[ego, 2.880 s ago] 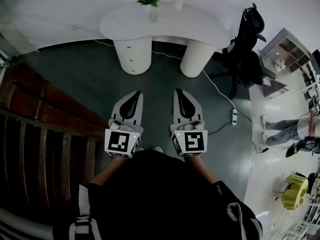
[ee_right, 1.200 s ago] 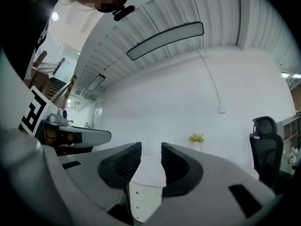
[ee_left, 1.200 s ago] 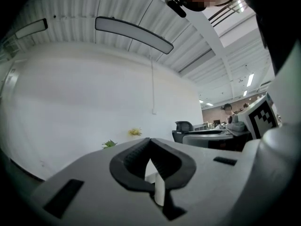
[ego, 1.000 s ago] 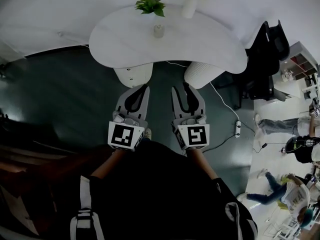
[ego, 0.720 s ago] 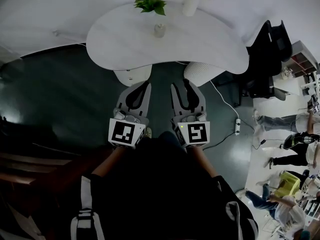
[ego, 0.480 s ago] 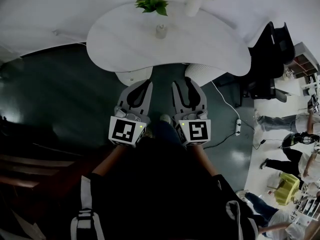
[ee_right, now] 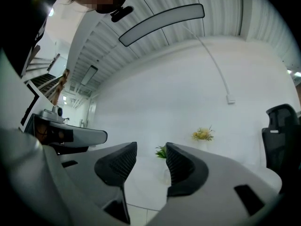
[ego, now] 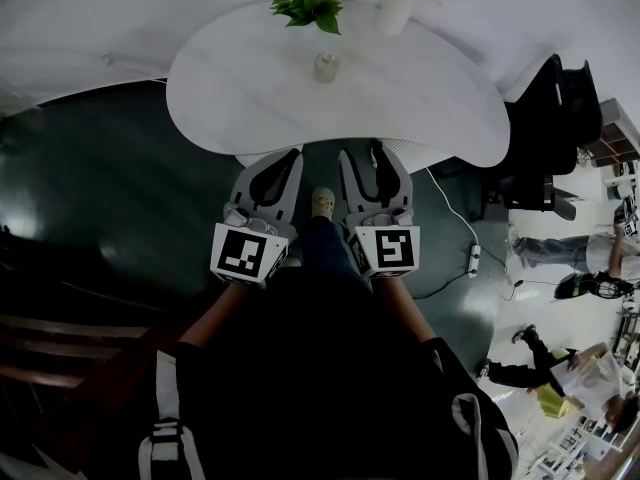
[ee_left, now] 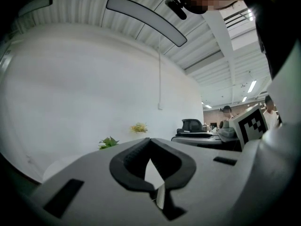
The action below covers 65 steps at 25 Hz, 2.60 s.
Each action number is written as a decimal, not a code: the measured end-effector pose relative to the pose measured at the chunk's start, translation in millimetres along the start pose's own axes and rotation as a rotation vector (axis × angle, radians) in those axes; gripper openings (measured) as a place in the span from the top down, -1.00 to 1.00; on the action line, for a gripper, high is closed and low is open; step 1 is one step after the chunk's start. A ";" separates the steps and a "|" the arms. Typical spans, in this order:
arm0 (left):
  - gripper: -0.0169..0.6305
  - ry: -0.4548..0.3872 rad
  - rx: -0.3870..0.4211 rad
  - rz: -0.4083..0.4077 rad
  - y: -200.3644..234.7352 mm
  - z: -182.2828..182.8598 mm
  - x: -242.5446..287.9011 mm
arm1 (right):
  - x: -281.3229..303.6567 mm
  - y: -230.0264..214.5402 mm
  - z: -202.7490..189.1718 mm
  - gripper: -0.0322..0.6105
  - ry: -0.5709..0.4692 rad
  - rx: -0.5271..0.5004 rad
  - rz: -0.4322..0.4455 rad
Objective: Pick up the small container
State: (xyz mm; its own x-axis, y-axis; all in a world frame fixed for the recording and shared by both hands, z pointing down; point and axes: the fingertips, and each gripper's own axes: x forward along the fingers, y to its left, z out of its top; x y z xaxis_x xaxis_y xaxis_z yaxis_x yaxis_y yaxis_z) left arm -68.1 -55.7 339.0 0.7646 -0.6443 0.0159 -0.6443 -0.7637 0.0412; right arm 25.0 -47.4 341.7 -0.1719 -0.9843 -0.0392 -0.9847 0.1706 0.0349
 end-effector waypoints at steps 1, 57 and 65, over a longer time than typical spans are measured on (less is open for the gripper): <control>0.93 -0.001 0.000 0.002 3.8 0.7 7.2 | 7.8 -4.3 -2.0 0.28 0.004 0.001 0.007; 0.93 0.281 -0.197 0.093 136.6 -120.1 245.0 | 273.2 -102.7 -249.2 -0.08 0.405 -0.065 0.348; 0.93 0.312 -0.205 0.079 156.0 -145.7 259.0 | 289.8 -97.8 -267.4 -0.12 0.427 -0.041 0.355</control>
State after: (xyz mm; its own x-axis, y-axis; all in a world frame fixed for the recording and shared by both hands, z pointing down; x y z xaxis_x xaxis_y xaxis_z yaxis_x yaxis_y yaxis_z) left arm 31.5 -335.6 495.1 0.7008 -0.6329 0.3291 -0.7093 -0.6676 0.2265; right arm 78.9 -361.4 594.0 -0.4576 -0.7989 0.3902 -0.8652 0.5013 0.0118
